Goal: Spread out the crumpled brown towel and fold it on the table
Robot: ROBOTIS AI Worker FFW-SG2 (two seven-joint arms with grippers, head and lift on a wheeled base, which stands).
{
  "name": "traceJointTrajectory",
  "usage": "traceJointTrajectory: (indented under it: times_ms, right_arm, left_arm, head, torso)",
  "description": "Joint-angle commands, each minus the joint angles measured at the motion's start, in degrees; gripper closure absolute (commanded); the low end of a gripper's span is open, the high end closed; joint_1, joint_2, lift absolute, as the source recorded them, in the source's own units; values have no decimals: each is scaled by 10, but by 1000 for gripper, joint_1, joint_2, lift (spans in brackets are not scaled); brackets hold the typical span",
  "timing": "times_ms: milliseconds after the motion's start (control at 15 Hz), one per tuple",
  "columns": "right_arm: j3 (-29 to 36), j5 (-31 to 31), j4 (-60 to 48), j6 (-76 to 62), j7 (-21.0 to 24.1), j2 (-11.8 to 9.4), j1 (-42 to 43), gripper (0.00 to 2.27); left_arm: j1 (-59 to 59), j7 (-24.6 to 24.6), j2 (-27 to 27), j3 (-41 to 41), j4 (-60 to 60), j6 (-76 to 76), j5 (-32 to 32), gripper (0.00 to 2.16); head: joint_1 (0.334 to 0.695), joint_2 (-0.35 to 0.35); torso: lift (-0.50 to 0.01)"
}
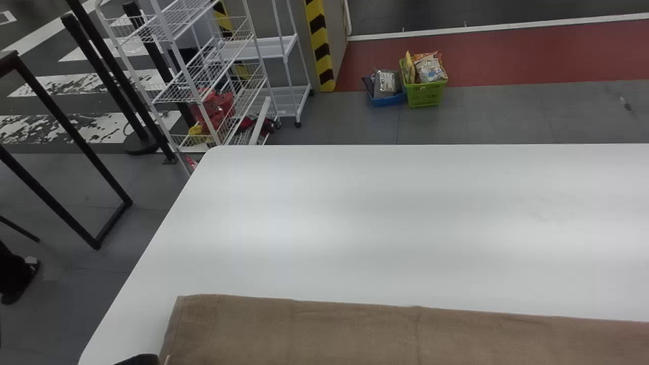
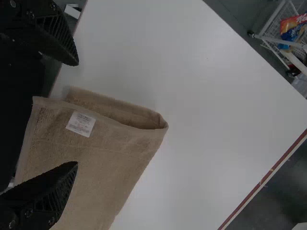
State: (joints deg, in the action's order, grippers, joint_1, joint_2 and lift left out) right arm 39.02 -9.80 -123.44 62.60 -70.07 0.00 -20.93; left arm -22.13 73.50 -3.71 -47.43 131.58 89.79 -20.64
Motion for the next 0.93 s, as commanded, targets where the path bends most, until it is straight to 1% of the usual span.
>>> traceJointTrajectory:
  times_ms: [0, 200, 333, 467, 533, 600, 667, 733, 800, 867]
  right_arm:
    - [-35, 36, -11, -1, 15, 1, 0, 194]
    - [-61, 79, -11, 8, 32, 1, 18, 194]
    - [-87, 108, -8, 22, 45, 1, 30, 194]
    - [-104, 118, -8, 33, 50, 1, 37, 309]
    - [-106, 123, -9, 42, 51, 1, 40, 444]
    - [-107, 125, -10, 56, 51, 1, 42, 785]
    - [-105, 127, -10, 64, 51, 1, 46, 1413]
    - [-105, 129, -8, 70, 50, 1, 48, 1787]
    - [-105, 132, -2, 68, 50, 1, 48, 1868]
    - [-104, 137, 6, 59, 50, 1, 50, 1899]
  left_arm:
    - [-5, -3, -1, 1, -7, 2, 2, 76]
    - [-8, -2, -2, -4, -7, 2, 15, 76]
    - [-8, 1, -3, -6, -4, 2, 19, 76]
    - [-8, 2, -2, -6, -2, 2, 27, 76]
    - [-9, 2, -2, -7, -1, 2, 28, 76]
    - [-8, 4, -2, -9, -1, 2, 28, 76]
    - [-9, 5, -2, -12, 0, 2, 30, 76]
    - [-9, 5, -2, -14, 0, 2, 32, 76]
    - [-9, 6, -2, -15, -1, 2, 32, 76]
    - [-9, 6, -2, -14, 0, 2, 32, 76]
  head:
    - [695, 292]
    - [695, 321]
    - [695, 323]
    - [695, 328]
    - [695, 334]
    - [695, 338]
    - [695, 341]
    - [695, 343]
    - [695, 346]
    - [695, 346]
  torso:
    - [-127]
    - [-127]
    - [-127]
    - [-127]
    - [-127]
    - [-127]
    - [-127]
    - [-127]
    - [-127]
    - [-127]
